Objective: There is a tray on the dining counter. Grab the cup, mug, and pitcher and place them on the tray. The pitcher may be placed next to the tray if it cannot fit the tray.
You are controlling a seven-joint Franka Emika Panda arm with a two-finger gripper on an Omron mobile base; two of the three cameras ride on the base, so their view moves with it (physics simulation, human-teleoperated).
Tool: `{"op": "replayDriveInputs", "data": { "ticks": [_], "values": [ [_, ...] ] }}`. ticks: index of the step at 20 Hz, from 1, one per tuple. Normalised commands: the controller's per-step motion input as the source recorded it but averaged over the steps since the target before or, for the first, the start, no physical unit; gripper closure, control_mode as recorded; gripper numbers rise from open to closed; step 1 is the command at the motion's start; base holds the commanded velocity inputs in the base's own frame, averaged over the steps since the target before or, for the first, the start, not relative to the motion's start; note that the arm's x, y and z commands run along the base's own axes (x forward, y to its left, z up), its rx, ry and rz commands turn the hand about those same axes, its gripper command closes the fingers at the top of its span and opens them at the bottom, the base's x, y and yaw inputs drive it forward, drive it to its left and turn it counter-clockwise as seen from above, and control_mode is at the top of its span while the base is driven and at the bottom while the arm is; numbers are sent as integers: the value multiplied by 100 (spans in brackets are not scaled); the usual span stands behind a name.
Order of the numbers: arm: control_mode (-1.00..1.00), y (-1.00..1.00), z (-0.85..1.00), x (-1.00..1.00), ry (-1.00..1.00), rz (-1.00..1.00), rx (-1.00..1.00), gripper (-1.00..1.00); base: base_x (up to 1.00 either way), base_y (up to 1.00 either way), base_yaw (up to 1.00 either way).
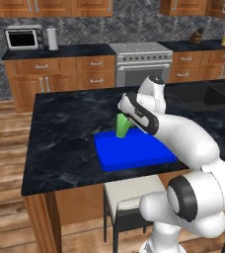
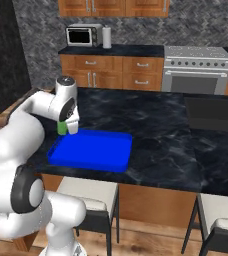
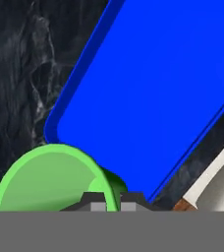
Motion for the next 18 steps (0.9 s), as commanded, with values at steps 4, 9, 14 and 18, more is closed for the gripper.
{"op": "replayDriveInputs", "data": {
  "ticks": [4, 9, 14, 18],
  "values": [
    [-100, 26, -55, 53, 8, 4, -10, 100, 0, 0, 0],
    [-100, 20, -44, 48, 6, 3, -7, 100, 0, 0, 0],
    [-100, 0, -32, 37, 2, 3, -1, 100, 0, 0, 0],
    [-100, 0, -34, 36, 3, 3, -1, 100, 0, 0, 0]
  ]
}}
